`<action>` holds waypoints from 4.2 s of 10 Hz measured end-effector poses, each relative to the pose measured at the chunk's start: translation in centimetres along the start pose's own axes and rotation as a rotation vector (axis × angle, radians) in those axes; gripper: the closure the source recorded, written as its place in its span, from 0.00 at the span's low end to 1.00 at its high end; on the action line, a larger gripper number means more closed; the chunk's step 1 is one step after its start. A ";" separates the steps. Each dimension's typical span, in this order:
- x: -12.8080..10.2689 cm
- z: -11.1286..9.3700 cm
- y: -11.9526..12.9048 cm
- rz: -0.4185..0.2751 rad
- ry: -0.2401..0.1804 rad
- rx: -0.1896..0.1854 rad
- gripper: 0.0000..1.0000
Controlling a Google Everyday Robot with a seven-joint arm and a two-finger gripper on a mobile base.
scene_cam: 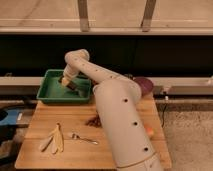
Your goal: Wipe tray with eraser
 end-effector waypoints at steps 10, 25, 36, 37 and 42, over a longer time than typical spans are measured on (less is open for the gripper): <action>7.6 -3.9 -3.6 0.163 0.025 0.069 1.00; 4.4 -1.1 1.7 0.030 0.058 -0.023 1.00; -1.4 2.2 0.6 -0.042 0.010 -0.079 1.00; -1.8 2.5 1.5 -0.059 0.003 -0.096 1.00; 2.1 0.7 2.4 -0.005 0.011 -0.076 1.00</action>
